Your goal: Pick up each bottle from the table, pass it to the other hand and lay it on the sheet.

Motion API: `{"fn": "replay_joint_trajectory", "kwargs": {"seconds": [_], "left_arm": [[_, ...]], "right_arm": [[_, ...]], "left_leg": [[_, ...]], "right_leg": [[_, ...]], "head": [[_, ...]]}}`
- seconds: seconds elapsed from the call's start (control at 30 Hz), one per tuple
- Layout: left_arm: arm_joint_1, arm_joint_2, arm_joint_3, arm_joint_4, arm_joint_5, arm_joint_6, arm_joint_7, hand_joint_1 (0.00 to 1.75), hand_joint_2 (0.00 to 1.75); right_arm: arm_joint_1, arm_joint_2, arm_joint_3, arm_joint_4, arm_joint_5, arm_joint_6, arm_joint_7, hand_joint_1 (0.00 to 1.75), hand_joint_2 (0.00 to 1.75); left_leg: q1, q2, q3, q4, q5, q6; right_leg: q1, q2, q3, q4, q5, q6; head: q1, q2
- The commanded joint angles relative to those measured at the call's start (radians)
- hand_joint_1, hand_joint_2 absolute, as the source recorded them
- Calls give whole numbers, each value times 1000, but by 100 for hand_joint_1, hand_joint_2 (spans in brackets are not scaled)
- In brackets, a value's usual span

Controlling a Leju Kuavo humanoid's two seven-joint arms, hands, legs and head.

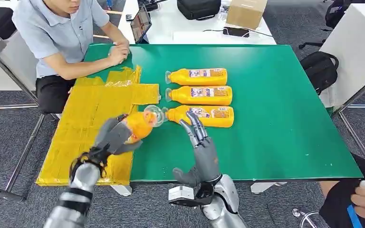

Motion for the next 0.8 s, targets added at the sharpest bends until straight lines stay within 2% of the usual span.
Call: {"fn": "replay_joint_trajectory", "kwargs": {"seconds": [0.03,0.1,0.23,0.57,0.73,0.8], "left_arm": [[-402,132,-204,515,-175,7,21,175,175],[-430,129,-207,544,-176,4,19,175,175],[-430,129,-207,544,-176,4,19,175,175],[-434,129,-222,563,-189,4,22,175,175],[-643,97,-401,872,-325,-154,74,175,175],[-656,77,-415,915,-335,-216,109,175,175]], "right_arm": [[-67,-72,107,7,-82,-22,-34,0,0],[-69,-71,110,11,-84,-25,-34,0,0],[-69,-71,110,11,-84,-25,-34,0,0],[-69,-75,115,8,-88,-21,-34,0,0],[-95,-70,163,28,-138,20,-34,0,0],[-111,-63,177,49,-149,32,-34,0,0]], "left_leg": [[0,-1,0,0,1,1],[1,-3,0,1,1,1],[0,1,1,0,0,0],[0,1,0,1,0,1],[1,-3,-2,2,1,0],[1,-2,-2,2,1,0]], "right_leg": [[0,-2,1,1,0,-2],[1,-4,1,1,0,-2],[1,0,1,1,0,-2],[0,-1,0,2,0,-2],[1,-4,-1,2,0,-2],[1,-3,-1,2,0,-1]], "head": [[0,0],[0,0],[0,0],[0,0],[0,0],[0,0]]}}
